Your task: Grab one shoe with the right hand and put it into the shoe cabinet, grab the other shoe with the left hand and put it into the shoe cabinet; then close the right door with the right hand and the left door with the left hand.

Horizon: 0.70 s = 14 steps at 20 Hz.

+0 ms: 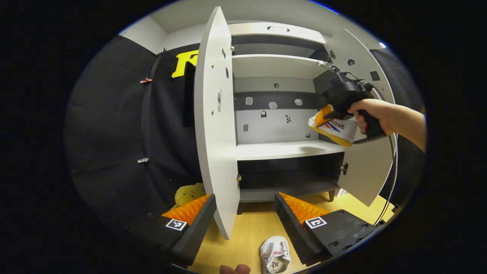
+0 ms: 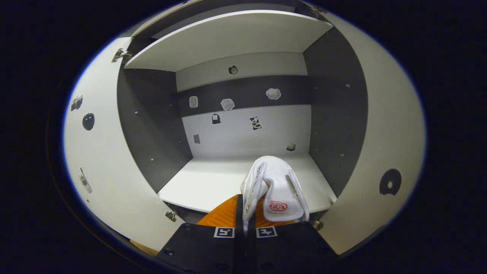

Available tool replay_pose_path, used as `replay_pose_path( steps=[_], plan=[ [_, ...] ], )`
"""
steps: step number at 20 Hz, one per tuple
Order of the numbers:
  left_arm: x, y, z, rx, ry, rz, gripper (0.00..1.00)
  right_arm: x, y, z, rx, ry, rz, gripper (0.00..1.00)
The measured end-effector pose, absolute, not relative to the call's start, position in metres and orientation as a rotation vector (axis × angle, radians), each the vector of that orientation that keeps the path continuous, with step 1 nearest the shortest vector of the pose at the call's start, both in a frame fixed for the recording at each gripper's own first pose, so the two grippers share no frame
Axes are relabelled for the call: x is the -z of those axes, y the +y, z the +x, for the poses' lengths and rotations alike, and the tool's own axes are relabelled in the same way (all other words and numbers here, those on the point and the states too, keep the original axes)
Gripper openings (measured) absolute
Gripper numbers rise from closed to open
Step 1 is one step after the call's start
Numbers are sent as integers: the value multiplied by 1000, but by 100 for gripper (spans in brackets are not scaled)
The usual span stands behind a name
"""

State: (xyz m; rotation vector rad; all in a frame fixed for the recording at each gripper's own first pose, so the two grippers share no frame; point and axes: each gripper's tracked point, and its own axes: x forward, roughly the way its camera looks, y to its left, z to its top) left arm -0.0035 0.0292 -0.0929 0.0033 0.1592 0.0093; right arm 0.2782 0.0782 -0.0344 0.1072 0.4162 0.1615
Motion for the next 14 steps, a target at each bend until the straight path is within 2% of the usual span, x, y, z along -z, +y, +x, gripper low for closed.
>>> replay_pose_path(
  steps=[7,14],
  plan=[
    [99,29,1,-12,177,-13,97,98,58,399,-79,553,-42,6],
    [109,36,-1,-42,205,-27,97,139,47,444,-15,613,-192,6]
  ],
)
